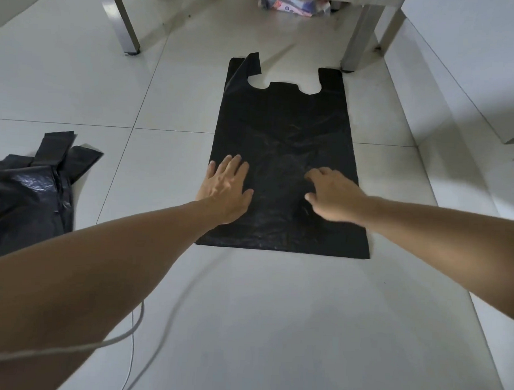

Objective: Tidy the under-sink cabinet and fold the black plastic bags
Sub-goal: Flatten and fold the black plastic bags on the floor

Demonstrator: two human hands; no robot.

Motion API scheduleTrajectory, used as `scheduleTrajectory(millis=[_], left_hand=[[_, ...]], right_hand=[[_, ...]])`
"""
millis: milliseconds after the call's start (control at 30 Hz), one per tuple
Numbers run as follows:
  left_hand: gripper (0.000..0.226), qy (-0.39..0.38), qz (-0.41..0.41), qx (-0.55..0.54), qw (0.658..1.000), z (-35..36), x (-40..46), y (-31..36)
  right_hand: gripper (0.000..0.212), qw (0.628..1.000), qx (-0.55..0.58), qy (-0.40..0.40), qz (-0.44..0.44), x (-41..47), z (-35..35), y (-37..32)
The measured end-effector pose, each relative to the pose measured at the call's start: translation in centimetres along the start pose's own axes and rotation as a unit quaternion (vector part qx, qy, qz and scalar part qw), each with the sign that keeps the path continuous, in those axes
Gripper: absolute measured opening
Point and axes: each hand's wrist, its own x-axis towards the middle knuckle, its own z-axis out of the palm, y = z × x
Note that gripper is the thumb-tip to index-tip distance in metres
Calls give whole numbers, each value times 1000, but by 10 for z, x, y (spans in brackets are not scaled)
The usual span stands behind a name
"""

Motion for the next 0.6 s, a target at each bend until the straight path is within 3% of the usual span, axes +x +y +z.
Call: scheduleTrajectory(millis=[100,300,600], left_hand=[[63,-19,16,1,1000,15,3,13],[70,-54,48,40,997,55,-1,21],[75,-24,21,63,998,72,-2,15]], right_hand=[[55,998,-5,50,-35,-3,33,-11],[67,995,-39,80,33,-2,99,-6],[74,991,-48,111,54,0,112,11]])
